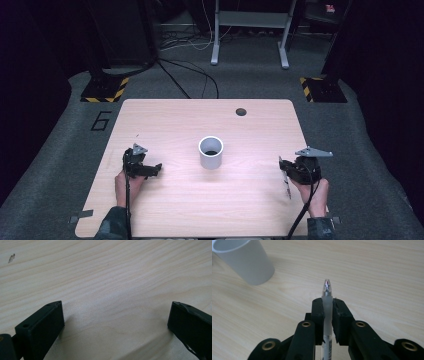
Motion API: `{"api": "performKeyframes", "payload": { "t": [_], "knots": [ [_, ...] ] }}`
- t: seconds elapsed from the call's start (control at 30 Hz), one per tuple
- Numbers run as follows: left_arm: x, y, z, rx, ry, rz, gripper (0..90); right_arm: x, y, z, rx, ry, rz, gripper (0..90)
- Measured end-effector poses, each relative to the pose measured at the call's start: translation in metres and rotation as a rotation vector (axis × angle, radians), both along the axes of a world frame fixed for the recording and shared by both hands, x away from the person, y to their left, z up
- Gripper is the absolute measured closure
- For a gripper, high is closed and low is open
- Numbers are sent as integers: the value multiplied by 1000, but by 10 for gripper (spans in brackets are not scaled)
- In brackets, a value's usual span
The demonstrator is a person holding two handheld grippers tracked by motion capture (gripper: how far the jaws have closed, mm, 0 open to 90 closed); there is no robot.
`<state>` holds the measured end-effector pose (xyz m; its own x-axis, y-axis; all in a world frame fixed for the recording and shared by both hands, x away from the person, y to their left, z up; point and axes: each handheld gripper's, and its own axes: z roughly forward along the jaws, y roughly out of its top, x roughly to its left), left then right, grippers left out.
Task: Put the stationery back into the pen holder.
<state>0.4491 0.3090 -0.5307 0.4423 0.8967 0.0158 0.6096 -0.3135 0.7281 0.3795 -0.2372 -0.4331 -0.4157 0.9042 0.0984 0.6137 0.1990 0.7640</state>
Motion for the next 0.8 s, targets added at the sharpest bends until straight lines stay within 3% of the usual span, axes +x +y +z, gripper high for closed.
{"api": "performKeyframes", "payload": {
  "t": [0.37,0.8],
  "knots": [
    [0,0,0,-2,-1,4,6,0,12,4,53,-108,1,802],
    [1,-1,1,1,14,-6,7,11,36,9,90,-153,56,802]
  ]
}}
